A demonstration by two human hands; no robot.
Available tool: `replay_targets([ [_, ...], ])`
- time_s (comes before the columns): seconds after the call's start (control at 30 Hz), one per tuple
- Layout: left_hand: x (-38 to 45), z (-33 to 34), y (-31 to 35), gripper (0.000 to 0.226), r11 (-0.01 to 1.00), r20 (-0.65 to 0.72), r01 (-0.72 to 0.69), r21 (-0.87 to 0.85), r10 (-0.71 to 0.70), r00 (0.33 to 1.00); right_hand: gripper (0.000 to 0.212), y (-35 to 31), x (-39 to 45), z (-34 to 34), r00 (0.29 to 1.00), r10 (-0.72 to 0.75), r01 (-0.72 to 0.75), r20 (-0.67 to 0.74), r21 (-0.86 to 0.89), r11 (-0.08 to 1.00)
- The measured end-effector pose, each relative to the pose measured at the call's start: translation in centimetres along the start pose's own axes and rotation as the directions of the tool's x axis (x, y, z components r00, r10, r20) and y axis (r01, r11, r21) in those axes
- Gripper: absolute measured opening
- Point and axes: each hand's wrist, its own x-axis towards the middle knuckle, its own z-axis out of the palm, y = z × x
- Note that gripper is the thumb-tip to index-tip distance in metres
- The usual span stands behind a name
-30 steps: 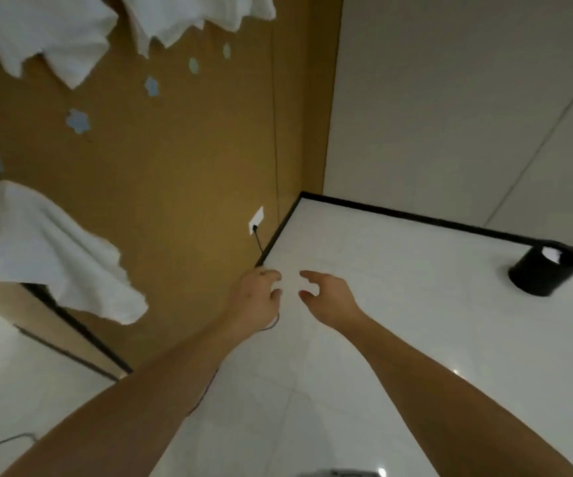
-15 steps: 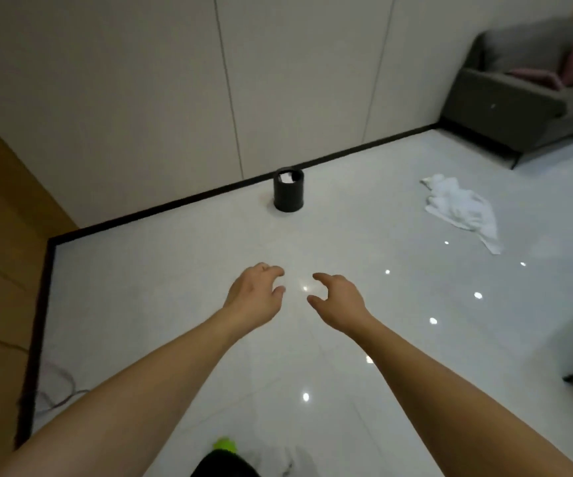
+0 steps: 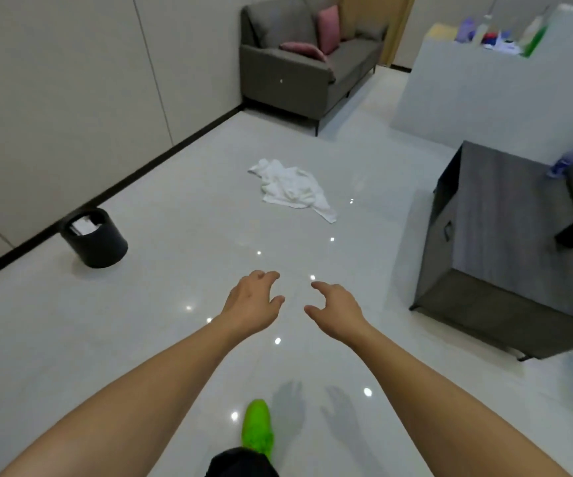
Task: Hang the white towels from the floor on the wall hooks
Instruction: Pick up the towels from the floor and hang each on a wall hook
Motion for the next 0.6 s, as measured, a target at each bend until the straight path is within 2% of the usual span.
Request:
replay_targets([
  [0.2, 15.6, -3.2, 2.5, 0.053, 0.996, 0.053, -0.091, 0.002, 0.091, 0.994, 0.06, 0.0, 10.9, -6.3, 0.988, 0.148, -0.144, -0.047, 0.078, 0.986],
  [0.33, 23.4, -4.0, 3.9, 0.053, 0.993, 0.115, -0.118, 0.01, 0.116, 0.987, 0.06, 1.0, 16.7, -7.9, 0.973, 0.232, -0.229, -0.002, 0.151, 0.962],
  [0.6, 40.7, -3.5, 5.3, 0.054, 0.99, 0.154, -0.132, 0.043, 0.124, 0.98, 0.059, 4.0, 33.5, -12.1, 0.967, 0.255, -0.252, 0.009, 0.187, 0.95],
])
